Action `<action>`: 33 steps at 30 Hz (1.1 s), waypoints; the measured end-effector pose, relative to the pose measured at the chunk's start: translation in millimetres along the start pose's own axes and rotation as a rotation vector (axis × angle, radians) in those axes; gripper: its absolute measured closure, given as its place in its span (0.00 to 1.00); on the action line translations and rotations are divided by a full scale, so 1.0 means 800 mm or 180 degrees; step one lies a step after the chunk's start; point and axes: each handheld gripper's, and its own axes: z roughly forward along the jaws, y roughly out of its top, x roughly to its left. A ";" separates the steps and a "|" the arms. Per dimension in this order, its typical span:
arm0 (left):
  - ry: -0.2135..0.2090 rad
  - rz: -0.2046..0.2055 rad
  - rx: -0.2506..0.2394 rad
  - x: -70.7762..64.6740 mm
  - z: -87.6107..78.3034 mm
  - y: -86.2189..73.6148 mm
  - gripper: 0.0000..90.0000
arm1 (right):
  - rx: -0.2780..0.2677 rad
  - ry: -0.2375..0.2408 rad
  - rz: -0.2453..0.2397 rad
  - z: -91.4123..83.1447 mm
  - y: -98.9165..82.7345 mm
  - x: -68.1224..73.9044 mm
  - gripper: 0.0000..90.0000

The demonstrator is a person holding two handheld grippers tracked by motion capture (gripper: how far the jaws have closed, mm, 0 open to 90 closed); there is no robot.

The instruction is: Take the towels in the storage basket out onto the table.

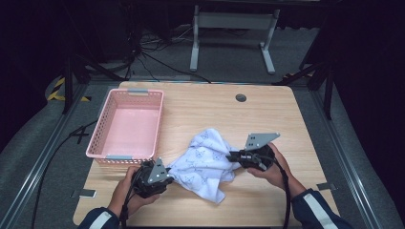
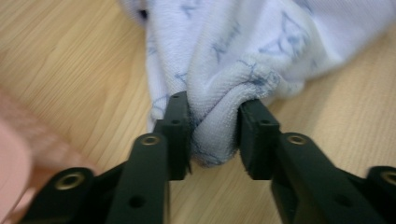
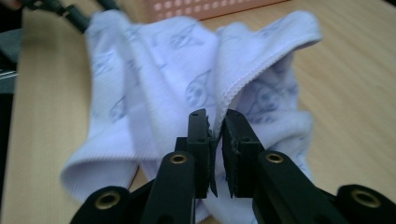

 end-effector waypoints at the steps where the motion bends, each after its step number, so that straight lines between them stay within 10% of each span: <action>1: 0.0000 0.0000 0.0000 0.000 0.000 0.000 0.59 | 0.0000 0.0000 0.0000 0.000 0.000 0.000 0.90; 4: -0.0014 -0.0075 -0.0169 -0.005 -0.002 0.006 0.44 | -0.0037 0.0019 0.0063 -0.002 -0.009 0.015 0.63; 11: -0.0323 0.0132 -0.0422 -0.050 0.016 0.056 0.32 | 0.0009 -0.0284 0.0034 -0.035 -0.027 -0.011 0.40; 17: -0.0510 0.0493 -0.0211 -0.099 0.078 0.095 0.30 | 0.0304 -0.0307 0.0223 -0.019 -0.062 -0.041 0.33; 20: -0.0519 0.0393 -0.0026 -0.093 0.105 0.098 0.34 | 0.0294 -0.0315 0.0302 -0.003 -0.069 -0.050 0.31; 26: -0.0519 0.0315 0.0188 -0.071 0.114 0.088 0.60 | 0.0442 -0.0371 0.0204 0.021 -0.071 -0.052 0.41; 30: -0.0633 0.0449 0.0233 -0.062 0.104 0.079 0.93 | 0.0431 -0.0391 0.0124 0.025 -0.070 -0.050 0.62; 33: -0.0663 0.0474 0.0203 -0.046 0.080 0.071 0.97 | 0.0490 -0.0427 0.0052 0.027 -0.070 -0.049 0.87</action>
